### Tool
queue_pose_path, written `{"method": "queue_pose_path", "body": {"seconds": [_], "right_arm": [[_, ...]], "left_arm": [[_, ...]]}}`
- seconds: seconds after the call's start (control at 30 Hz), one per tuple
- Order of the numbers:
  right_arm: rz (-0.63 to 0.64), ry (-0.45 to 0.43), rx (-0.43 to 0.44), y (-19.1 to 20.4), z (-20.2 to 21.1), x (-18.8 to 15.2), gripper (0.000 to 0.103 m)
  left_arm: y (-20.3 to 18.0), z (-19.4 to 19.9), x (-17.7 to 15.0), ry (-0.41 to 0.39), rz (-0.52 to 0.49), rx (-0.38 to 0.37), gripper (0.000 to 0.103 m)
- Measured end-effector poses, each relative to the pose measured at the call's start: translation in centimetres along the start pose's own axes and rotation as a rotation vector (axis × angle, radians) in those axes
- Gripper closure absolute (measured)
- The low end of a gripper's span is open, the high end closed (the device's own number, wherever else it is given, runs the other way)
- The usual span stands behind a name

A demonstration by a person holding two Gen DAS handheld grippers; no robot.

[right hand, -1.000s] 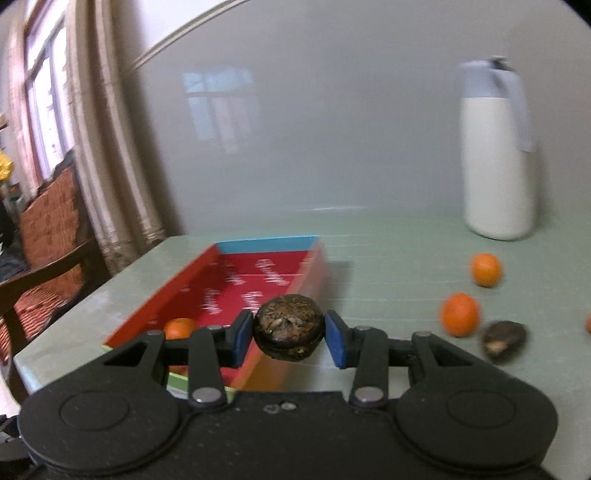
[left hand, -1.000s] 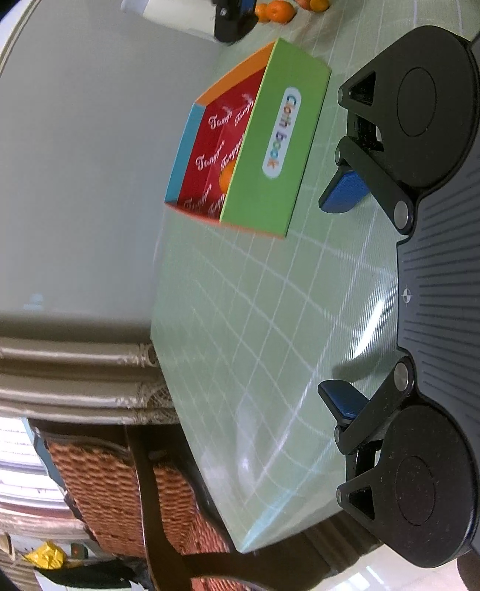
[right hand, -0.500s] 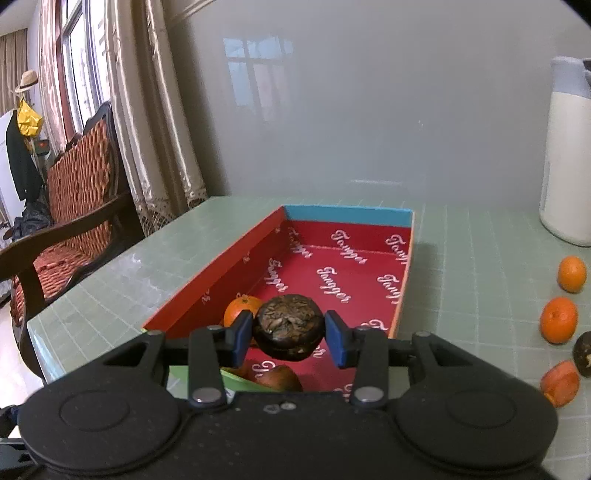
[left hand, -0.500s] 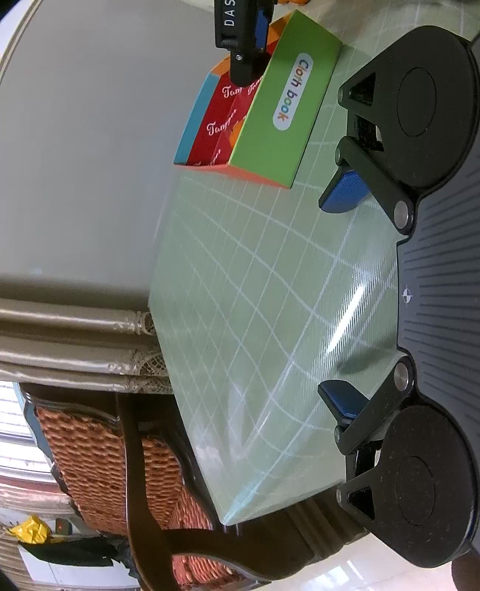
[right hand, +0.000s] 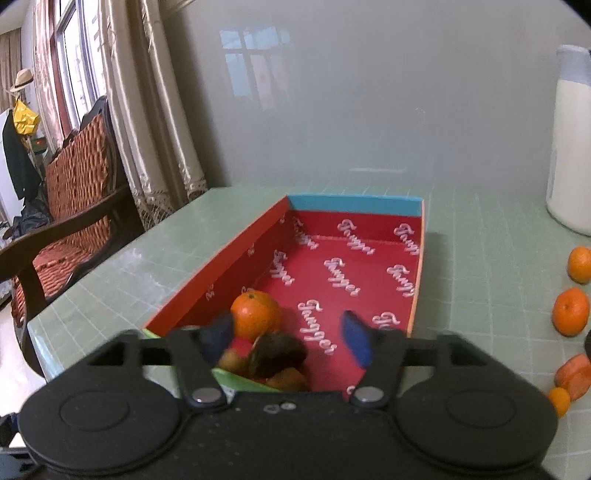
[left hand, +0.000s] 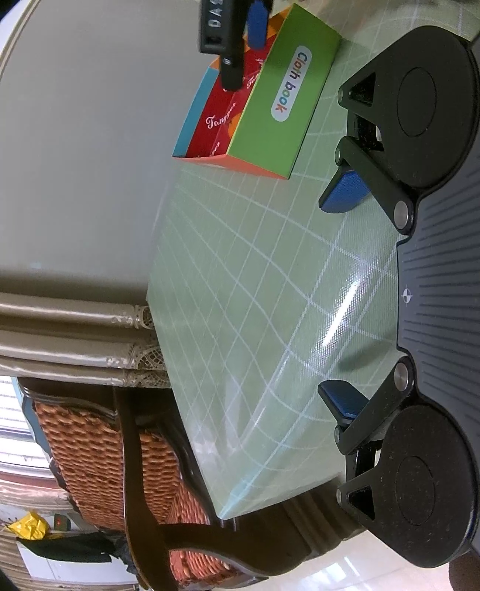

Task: Organize fruits
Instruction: 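Open the right tool to drop the chestnut into the box and withdraw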

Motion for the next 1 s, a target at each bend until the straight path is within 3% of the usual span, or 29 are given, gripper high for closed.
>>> {"method": "queue_pose_path", "body": {"seconds": [0.13,0.23,0.5,0.77,1.0], "right_arm": [[0.005,-0.015,-0.004,-0.1,0.5,0.5,0.030],[0.009,-0.026,-0.019,-0.3,1.0,0.6,0.022],[0.013,-0.050,-0.060,-1.8,3.0,0.3,0.016],[-0.007,-0.077,-0.128,-5.6,6.0,-1.0,0.013],[-0.047,-0.115,-0.246,-10.5,8.9,-3.1,0.013]], "left_arm": [[0.0,0.0,-0.1,0.001,0.000,0.000,0.007],[-0.1,0.0,-0.1,0.000,-0.004,-0.003,0.007],[-1.5,0.5,-0.3,-0.008,-0.017,-0.033,0.007],[-4.3,1.7,-1.0,-0.036,-0.082,-0.094,0.007],[-7.8,2.7,-2.2,-0.043,-0.152,-0.174,0.007]]}}
Point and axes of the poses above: each gripper's, at about its wrist camera, not at the fingertips, and z roughly against the way its jaws point, y to its left, x to its top, the point moved 6 cm from there along -z, roughly the way its jaws point, and after that the axes turned 11 degrees about z, right-handed, at the moved point
